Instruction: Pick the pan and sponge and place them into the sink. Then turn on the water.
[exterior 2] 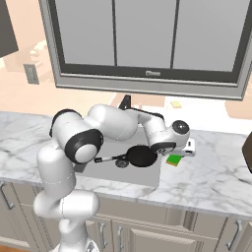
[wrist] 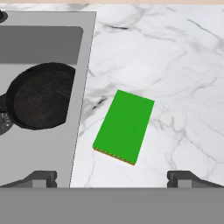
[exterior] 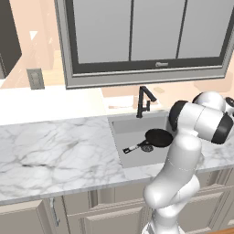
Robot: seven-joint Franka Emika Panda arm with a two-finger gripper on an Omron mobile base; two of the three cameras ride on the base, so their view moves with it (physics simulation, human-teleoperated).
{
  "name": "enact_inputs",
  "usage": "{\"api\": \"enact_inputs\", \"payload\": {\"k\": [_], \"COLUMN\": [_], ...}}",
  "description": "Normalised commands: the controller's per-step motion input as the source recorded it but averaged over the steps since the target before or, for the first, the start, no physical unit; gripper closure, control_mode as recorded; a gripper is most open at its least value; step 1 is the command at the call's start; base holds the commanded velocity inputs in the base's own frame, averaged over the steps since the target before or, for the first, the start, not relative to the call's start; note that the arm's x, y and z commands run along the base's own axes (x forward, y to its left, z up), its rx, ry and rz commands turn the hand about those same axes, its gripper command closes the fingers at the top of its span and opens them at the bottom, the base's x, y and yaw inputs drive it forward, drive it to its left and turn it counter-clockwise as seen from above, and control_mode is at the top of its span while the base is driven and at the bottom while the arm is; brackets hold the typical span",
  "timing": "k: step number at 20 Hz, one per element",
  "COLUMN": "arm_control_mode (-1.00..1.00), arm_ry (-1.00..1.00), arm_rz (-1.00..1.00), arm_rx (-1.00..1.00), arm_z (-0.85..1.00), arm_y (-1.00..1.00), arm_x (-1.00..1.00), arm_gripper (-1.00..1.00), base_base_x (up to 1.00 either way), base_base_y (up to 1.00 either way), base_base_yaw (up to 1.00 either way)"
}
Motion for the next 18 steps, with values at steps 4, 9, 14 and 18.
{"api": "enact_inputs", "payload": {"k": [4, 9, 14, 18], "arm_control_mode": [-1.0, -1.0, -1.0, -1.0], "arm_ry": [0.0, 0.0, 0.01, 0.02], "arm_rz": [0.07, 0.07, 0.06, 0.03], "arm_rx": [0.03, 0.04, 0.03, 0.01], "arm_z": [-0.14, -0.14, -0.16, -0.19], "arm_y": [-0.09, -0.01, 0.0, 0.0], "arm_x": [0.26, 0.25, 0.31, 0.36], "arm_gripper": [-1.0, -1.0, -1.0, -1.0], "base_base_x": [0.0, 0.0, 0.0, 0.0], "base_base_y": [0.0, 0.0, 0.0, 0.0], "base_base_yaw": [0.0, 0.0, 0.0, 0.0]}}
